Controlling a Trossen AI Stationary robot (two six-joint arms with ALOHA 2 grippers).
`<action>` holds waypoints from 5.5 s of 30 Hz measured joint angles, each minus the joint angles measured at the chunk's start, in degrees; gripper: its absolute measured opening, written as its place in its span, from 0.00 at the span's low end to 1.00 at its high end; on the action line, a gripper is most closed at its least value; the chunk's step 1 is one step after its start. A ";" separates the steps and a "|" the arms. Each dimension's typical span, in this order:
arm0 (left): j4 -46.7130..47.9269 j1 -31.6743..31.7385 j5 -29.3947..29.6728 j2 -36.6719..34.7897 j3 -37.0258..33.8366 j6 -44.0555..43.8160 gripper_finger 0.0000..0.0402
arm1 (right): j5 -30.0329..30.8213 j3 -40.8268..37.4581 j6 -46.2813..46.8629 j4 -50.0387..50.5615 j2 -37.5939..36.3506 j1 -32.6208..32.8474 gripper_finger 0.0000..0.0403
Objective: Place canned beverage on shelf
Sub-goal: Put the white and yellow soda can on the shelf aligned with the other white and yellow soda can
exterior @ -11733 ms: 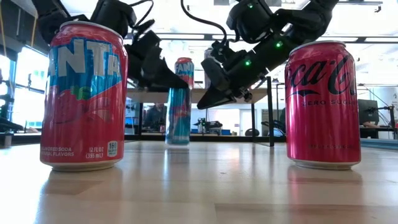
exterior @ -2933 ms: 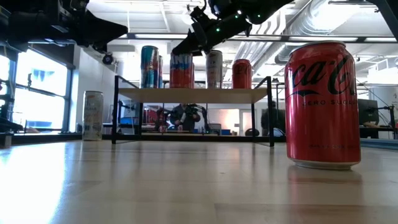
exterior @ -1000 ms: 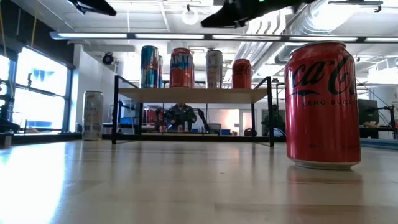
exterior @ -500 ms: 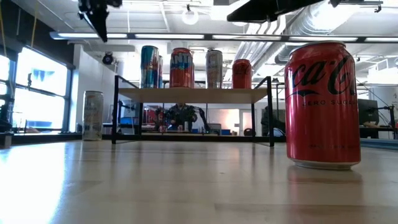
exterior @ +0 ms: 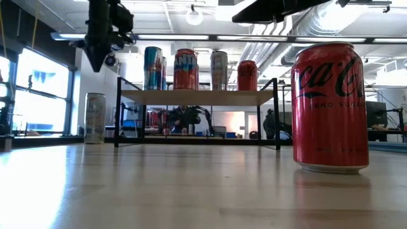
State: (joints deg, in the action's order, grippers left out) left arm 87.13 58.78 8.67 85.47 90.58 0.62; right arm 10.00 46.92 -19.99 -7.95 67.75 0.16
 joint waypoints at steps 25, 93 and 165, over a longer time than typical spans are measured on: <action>-3.02 3.74 1.53 11.47 1.19 -5.54 0.69 | -0.11 0.00 1.77 2.02 0.02 0.00 0.00; -1.42 2.69 9.68 18.75 0.47 -3.47 0.62 | -1.61 0.00 3.06 2.23 0.03 0.00 0.00; -1.37 1.65 9.25 17.18 1.63 0.37 0.70 | -2.08 0.00 3.49 2.82 0.04 0.00 0.00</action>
State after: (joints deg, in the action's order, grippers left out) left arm 85.76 60.43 17.92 102.65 92.20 0.99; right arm 7.92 46.92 -16.50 -5.13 67.79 0.16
